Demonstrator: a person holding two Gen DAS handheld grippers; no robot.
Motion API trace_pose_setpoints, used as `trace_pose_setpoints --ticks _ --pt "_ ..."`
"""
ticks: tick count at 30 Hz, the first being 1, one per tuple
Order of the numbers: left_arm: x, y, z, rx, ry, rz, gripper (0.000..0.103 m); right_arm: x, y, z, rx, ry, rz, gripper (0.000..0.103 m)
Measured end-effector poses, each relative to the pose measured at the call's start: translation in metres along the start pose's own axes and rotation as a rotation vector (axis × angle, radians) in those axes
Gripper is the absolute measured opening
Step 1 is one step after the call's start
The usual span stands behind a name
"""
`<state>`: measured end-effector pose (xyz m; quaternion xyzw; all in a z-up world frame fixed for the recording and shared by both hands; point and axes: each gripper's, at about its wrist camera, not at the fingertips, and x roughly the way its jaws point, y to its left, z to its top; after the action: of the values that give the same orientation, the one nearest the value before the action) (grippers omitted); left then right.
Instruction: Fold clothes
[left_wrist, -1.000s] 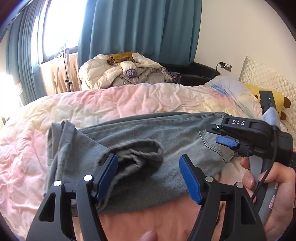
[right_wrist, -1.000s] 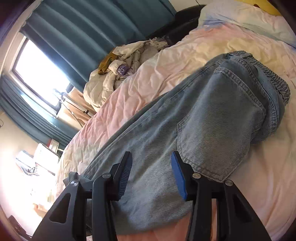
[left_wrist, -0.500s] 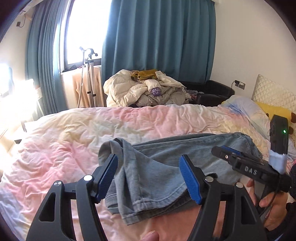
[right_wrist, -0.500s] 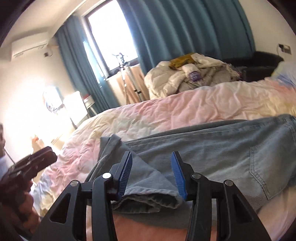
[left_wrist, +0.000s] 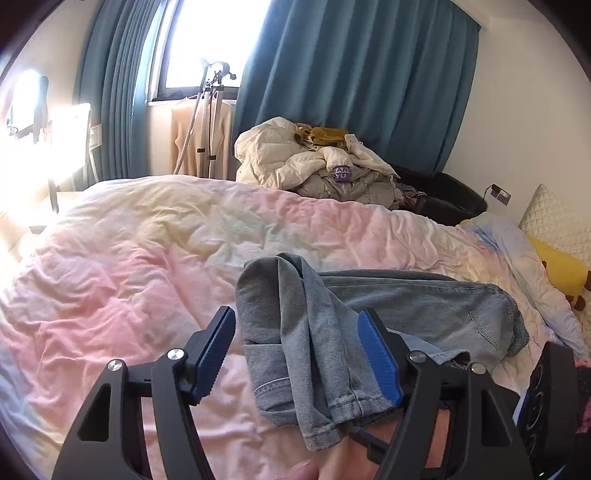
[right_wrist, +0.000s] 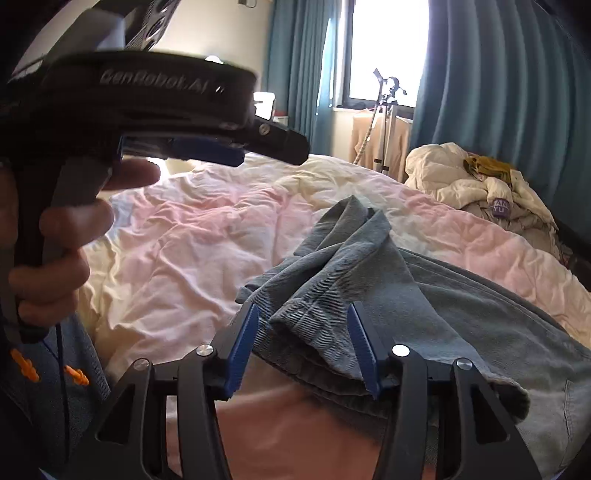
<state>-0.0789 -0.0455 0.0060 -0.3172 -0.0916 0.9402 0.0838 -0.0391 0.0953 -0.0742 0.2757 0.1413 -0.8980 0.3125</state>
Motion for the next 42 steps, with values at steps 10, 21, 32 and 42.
trace_pose_setpoints --ticks 10,21,32,42 --pt "0.009 0.037 0.0 -0.125 0.018 -0.026 0.071 0.023 0.038 -0.011 -0.233 0.022 -0.098 0.064" --pt "0.014 0.04 -0.005 -0.145 0.026 -0.011 0.071 0.046 0.041 -0.028 -0.335 0.126 -0.13 0.06" --pt "0.007 0.049 -0.009 -0.216 -0.039 0.038 0.071 0.003 -0.054 0.005 0.299 0.032 0.091 0.02" --pt "0.015 0.046 -0.015 -0.233 -0.034 0.022 0.071 -0.035 -0.177 0.043 0.604 -0.161 -0.045 0.016"
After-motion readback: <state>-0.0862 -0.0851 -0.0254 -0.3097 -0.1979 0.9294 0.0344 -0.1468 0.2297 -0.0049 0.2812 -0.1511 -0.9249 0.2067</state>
